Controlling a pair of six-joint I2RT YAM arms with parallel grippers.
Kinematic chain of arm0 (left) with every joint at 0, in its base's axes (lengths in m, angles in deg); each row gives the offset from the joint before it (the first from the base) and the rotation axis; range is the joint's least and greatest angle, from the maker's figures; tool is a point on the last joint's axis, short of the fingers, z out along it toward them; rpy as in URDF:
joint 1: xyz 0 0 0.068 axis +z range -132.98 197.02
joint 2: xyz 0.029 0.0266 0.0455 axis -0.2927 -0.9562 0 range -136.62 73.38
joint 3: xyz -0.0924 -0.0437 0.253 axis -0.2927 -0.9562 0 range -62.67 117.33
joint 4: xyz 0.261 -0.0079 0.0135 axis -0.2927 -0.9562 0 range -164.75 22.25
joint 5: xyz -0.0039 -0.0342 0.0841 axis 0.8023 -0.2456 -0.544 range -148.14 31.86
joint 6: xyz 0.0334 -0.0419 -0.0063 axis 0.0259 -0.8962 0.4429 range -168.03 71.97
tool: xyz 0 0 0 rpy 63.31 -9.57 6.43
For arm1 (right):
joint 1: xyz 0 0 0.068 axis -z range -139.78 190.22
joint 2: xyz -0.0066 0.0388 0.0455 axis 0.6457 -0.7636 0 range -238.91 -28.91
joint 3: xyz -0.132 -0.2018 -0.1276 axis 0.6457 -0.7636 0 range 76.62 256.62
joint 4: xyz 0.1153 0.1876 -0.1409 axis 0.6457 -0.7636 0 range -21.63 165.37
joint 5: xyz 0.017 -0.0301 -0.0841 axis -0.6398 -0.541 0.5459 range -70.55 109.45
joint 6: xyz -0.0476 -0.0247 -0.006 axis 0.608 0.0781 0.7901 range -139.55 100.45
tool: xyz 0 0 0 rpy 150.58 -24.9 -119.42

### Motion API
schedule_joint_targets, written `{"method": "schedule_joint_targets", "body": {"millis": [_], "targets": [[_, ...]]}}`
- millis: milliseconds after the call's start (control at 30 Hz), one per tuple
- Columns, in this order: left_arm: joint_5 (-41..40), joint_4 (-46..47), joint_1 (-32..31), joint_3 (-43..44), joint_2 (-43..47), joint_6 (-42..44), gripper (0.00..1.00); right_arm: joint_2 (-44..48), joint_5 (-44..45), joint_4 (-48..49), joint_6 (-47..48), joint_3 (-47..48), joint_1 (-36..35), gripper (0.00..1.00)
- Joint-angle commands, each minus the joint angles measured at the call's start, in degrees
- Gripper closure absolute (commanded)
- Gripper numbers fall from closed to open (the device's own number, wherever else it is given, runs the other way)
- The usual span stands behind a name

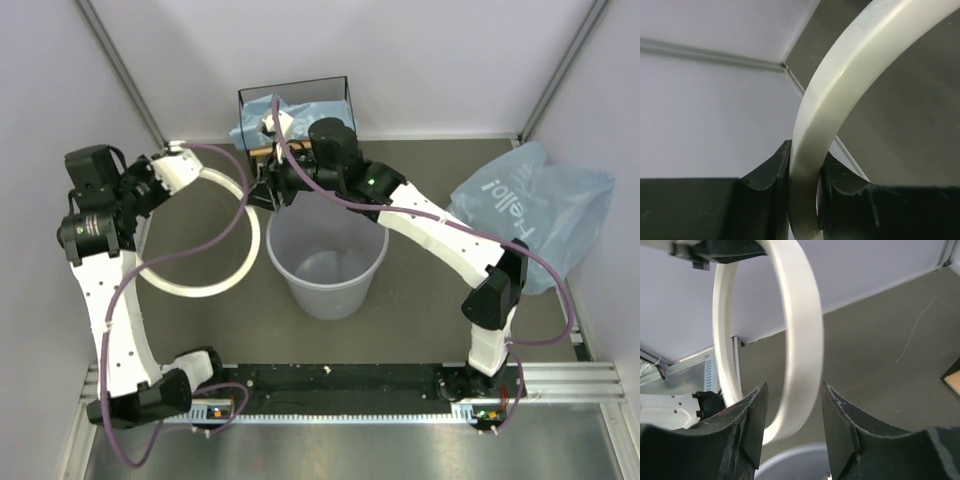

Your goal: Put the trash bags into the trash bin

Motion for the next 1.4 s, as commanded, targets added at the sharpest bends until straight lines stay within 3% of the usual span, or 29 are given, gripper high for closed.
{"method": "schedule_joint_targets", "body": {"millis": [0,100,200,367,433,567,667,800,867,933,1000,1100,1167,1233,1367], "targets": [[3.1,3.8,6.6,0.8,-5.0,-6.4,1.00,5.7,1.9,-1.7,1.2,4.4,2.6,0.42],[2.5,4.1,9.0,0.0,-10.0,-9.7,1.00,9.0,3.5,-5.3,4.5,3.9,5.3,0.23],[1.0,4.5,9.2,-3.5,-14.8,-13.6,1.00,12.2,8.6,-11.7,9.4,1.7,7.4,0.14],[-6.4,7.3,9.2,-8.2,-25.2,-22.4,0.96,13.9,10.7,-26.3,15.4,0.6,13.1,0.08],[-8.3,8.8,9.5,-9.2,-29.5,-25.3,0.96,15.4,10.2,-29.5,16.4,-0.3,15.0,0.01],[-10.4,13.9,9.7,-14.5,-34.6,-28.0,0.95,20.7,9.5,-35.6,19.7,-4.5,20.3,0.01],[-9.1,14.8,9.6,-15.8,-38.0,-30.1,0.87,26.2,8.8,-38.1,24.1,-10.1,22.9,0.01],[-10.4,16.1,9.7,-16.7,-40.9,-31.9,0.62,31.7,5.8,-45.1,27.7,-15.9,30.4,0.01],[-10.5,15.4,9.7,-16.5,-41.5,-32.4,0.39,33.1,6.8,-47.6,29.2,-16.7,32.8,0.01],[-8.3,13.2,9.8,-15.8,-40.2,-32.8,0.28,35.1,6.0,-52.1,31.9,-17.5,37.0,0.01],[-6.5,11.6,9.8,-14.6,-36.1,-33.2,0.24,38.1,2.8,-54.5,33.4,-19.5,39.7,0.01],[3.7,6.0,9.6,-12.9,-26.4,-31.2,0.22,41.5,4.6,-57.5,35.2,-22.5,41.3,0.01],[13.0,0.9,9.6,-11.9,-21.3,-27.3,0.22,45.2,6.0,-60.5,38.6,-23.9,41.7,0.01],[18.1,-4.0,8.6,-12.2,-15.4,-19.5,0.22,47.6,5.1,-64.2,44.0,-25.0,42.6,0.01],[24.4,-15.3,7.2,-18.7,-8.5,-3.8,0.23,48.8,11.9,-67.2,46.8,-30.1,43.5,0.01]]}}
